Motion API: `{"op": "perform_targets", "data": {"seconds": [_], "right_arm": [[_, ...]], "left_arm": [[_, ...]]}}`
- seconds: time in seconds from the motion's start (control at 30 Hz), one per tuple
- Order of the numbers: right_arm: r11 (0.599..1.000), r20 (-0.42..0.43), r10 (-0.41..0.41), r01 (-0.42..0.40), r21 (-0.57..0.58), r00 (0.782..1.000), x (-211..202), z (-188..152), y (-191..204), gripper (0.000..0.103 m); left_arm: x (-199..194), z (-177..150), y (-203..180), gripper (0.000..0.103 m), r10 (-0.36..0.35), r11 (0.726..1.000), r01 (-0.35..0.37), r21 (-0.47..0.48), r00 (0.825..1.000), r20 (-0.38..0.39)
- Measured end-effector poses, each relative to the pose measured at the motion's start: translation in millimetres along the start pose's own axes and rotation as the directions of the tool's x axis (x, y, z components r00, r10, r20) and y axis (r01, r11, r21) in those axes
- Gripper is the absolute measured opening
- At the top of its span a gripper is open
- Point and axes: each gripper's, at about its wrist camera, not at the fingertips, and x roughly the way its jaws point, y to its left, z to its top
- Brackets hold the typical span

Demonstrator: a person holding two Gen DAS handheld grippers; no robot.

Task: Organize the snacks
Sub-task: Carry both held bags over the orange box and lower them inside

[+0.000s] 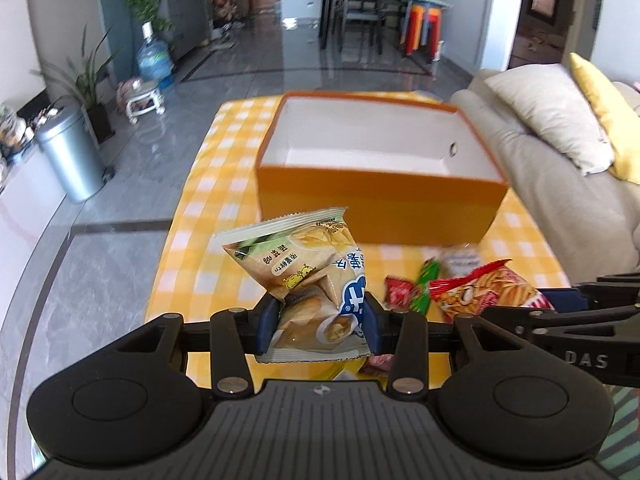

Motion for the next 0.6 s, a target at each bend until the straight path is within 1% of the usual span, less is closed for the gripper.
{"op": "perform_targets", "data": {"seconds": [0.07, 0.2, 0.37, 0.6], "right_arm": [[1.0, 0.016, -0.007, 0.007, -0.007, 1.0, -5, 6, -2, 0.04], [1.0, 0.052, -0.019, 0.02, -0.009, 0.998, -13, 19, -5, 0.04], [0.999, 0.098, -0.031, 0.028, 0.033, 0.995, -18, 31, -8, 0.04], [0.999, 0.099, -0.047, 0.044, 0.031, 0.994, -8, 40, -6, 0.04]], "left_arm": [[-1, 8, -4, 0.048, -0.018, 1.0, 0.018, 0.013, 1.0, 0.013], [-1, 20, -10, 0.048, -0.032, 0.999, 0.031, 0.022, 0.999, 0.037], [5, 28, -13, 0.048, -0.049, 0.999, 0.048, 0.015, 0.998, 0.048], [15, 35, -13, 0.048, -0.051, 0.998, 0.05, 0.024, 0.998, 0.045]]}}
